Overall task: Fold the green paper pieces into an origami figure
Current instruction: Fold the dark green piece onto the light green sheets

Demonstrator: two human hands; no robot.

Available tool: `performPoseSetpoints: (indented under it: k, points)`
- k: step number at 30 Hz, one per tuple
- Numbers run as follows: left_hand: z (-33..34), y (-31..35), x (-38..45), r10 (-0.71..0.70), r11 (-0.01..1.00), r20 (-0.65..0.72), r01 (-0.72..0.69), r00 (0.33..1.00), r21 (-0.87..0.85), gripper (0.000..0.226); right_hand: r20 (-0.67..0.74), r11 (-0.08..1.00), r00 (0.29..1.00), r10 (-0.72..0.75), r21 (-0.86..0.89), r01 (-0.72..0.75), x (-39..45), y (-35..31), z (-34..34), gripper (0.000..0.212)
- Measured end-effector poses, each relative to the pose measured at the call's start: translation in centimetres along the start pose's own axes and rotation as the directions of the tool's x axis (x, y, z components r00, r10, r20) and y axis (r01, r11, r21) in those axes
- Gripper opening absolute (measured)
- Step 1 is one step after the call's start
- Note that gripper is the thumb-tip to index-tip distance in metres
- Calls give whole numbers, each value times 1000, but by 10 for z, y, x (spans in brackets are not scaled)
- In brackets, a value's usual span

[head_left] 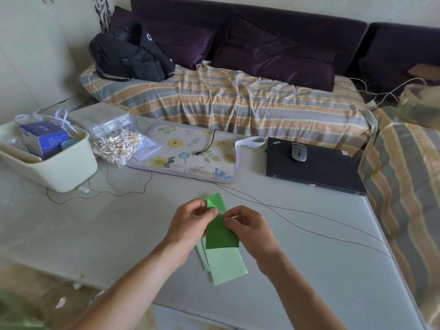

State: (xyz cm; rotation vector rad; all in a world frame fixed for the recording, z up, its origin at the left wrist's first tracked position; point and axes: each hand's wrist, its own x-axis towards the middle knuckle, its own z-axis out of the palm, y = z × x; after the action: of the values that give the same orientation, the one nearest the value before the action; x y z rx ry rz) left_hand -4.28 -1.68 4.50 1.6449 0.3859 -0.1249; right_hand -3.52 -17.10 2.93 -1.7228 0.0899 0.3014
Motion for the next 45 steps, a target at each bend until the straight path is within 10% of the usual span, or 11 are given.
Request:
performPoseSetpoints:
  k: [7, 11, 26, 45]
  points:
    - [-3, -6, 0, -115, 987, 17, 112, 993, 118, 9, -235, 987, 969, 72, 157, -36, 2, 1, -8, 21]
    - [-2, -9, 1, -134, 991, -25, 133, 991, -13, 4, -127, 930, 982, 140, 357, -86, 1, -1, -8, 24]
    - [-1, -2, -2, -107, 994, 25, 108, 994, -29, 6, 21, 997, 997, 75, -5, -75, -1, 2, -1, 21]
    - [-1, 5, -2, -186, 951, -11, 177, 983, -253, 10, -18, 971, 999, -45, 234, 48, -1, -2, -3, 18]
